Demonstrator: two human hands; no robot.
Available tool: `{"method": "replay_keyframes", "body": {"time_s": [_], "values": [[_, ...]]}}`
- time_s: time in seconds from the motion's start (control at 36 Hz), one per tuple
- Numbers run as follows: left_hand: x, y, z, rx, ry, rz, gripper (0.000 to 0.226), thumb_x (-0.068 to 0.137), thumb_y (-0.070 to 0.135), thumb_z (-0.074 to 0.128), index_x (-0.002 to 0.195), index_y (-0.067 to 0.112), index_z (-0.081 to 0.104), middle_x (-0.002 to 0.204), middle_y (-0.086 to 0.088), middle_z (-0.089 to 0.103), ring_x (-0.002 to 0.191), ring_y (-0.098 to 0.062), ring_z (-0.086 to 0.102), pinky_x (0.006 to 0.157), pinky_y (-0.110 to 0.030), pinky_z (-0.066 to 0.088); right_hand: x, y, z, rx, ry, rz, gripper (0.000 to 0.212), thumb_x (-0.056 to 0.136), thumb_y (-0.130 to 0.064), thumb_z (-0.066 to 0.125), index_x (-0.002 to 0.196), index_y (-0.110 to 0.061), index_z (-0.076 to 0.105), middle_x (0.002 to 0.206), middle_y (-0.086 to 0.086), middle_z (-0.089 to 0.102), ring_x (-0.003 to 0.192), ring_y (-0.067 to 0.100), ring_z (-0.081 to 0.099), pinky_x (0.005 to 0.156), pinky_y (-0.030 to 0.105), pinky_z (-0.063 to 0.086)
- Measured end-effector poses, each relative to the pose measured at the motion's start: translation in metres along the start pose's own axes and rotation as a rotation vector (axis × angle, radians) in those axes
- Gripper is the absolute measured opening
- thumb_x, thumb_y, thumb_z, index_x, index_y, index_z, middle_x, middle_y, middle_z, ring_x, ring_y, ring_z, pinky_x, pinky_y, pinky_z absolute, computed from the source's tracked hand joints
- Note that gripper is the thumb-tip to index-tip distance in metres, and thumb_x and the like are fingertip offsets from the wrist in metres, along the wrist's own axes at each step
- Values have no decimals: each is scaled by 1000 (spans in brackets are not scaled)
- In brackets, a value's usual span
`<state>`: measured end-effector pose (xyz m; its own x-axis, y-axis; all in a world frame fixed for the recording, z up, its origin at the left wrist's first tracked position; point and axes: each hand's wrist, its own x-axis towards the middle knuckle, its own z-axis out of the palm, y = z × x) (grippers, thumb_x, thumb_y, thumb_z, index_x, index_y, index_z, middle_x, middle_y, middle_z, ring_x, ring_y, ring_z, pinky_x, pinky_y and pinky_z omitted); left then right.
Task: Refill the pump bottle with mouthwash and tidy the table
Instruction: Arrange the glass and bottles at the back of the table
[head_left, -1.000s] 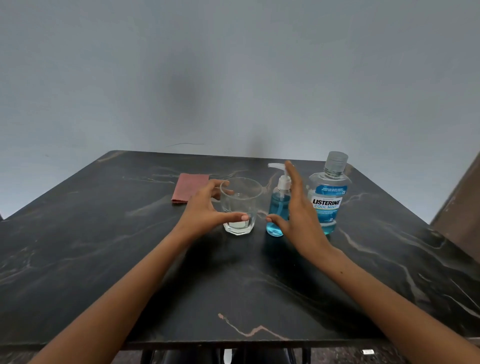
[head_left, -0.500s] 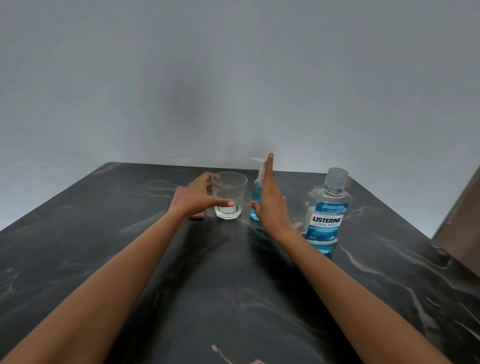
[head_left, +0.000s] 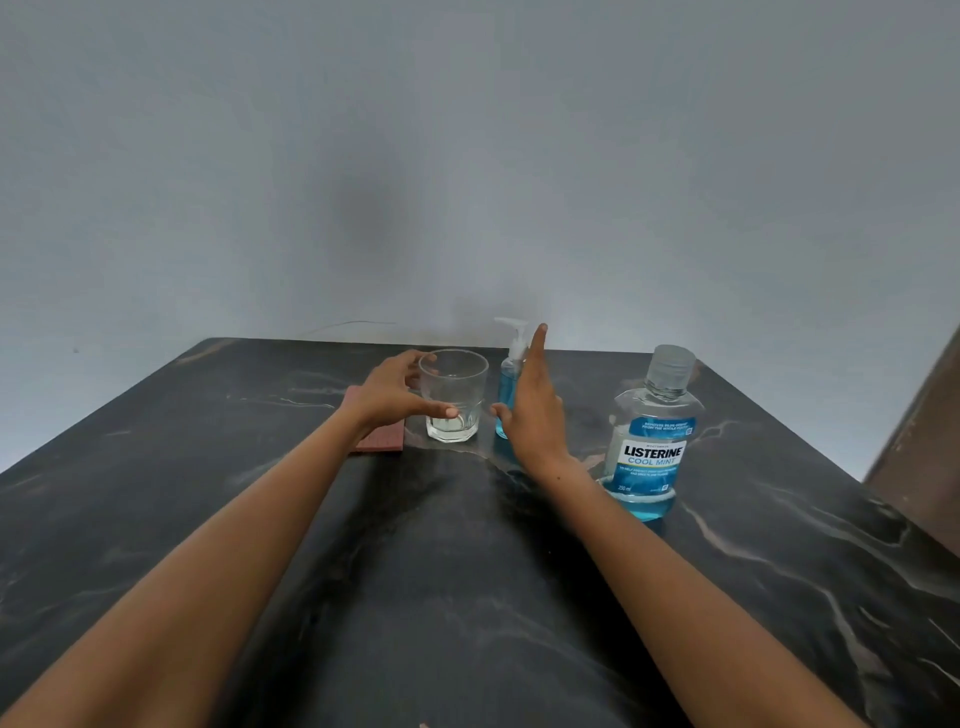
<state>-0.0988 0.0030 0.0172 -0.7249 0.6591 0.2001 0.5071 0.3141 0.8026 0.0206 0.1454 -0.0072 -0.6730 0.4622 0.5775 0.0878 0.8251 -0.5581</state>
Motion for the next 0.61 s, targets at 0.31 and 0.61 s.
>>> {"method": "replay_keyframes", "body": {"time_s": [0.31,0.61], "values": [[-31,-3,4,17,254,-58,86,61,30,88,135,11,46,126,-9,61,110,-23,57,99,-43,47,-7,-4,-5,13,-85,98,118,83,-17,72,145,-21,-28,160,12,10,133,36,43,107,48,37],[-95,17,10,-65,318,83,45,76,19,79,116,12,60,114,-7,65,100,-18,62,88,-33,54,-109,-27,-91,-88,-271,-1,56,80,-23,74,130,-15,51,126,3,61,113,18,60,98,38,48]]}}
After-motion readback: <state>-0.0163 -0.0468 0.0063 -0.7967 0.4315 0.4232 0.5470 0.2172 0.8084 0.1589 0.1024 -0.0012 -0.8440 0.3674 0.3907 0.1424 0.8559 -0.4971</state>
